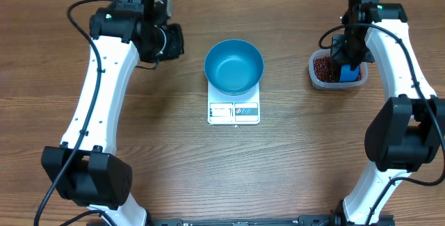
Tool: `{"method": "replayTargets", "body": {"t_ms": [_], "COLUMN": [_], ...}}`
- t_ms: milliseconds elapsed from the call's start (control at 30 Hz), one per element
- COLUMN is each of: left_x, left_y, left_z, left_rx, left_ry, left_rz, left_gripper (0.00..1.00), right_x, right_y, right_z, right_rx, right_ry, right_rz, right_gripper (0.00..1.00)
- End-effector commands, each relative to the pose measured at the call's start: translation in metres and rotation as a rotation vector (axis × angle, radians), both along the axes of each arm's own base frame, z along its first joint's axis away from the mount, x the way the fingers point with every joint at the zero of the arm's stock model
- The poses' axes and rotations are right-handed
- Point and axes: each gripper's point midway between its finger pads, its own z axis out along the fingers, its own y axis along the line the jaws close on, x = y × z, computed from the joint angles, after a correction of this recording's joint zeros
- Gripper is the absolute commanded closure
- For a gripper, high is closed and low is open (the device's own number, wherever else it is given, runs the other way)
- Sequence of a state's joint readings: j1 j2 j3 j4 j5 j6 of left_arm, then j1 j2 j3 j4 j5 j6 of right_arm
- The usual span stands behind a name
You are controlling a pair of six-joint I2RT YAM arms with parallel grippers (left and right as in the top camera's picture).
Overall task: Scoop item into bowl and weigh 150g on scale
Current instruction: 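Move the left gripper over the scale's front buttons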
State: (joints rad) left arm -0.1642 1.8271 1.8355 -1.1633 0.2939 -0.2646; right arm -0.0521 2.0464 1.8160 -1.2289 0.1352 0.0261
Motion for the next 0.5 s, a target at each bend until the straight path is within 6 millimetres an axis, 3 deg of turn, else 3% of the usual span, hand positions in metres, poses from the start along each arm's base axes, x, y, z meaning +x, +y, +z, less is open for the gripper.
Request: {"method": "replayTargets", "body": {"t_ms": [0,233,467], "left_x": [-0.017,-0.051,-0.081], "left_y": [-0.033,-0.081,-0.099], "left_z": [0.015,0.014,0.035], "left_rx": [-0.010,0.007,0.161], "left_ry": [-0.044,-0.012,-0.108], "left_rz": [-0.168,-0.303,-0.306], "left_gripper": [0.96,0.96,0.96], "right_x": [-0.004,-0.004,-0.004], "right_y": [-0.015,-0.015,-0.015], "right_z": [-0.027,-0.027,-0.027], "right_rx": [-0.024,-0.024,-0.024], "right_ry": [0.054,0.054,0.054], "right_rz": [-0.028,-0.028,-0.028], "right_gripper": [0.96,0.96,0.96]}}
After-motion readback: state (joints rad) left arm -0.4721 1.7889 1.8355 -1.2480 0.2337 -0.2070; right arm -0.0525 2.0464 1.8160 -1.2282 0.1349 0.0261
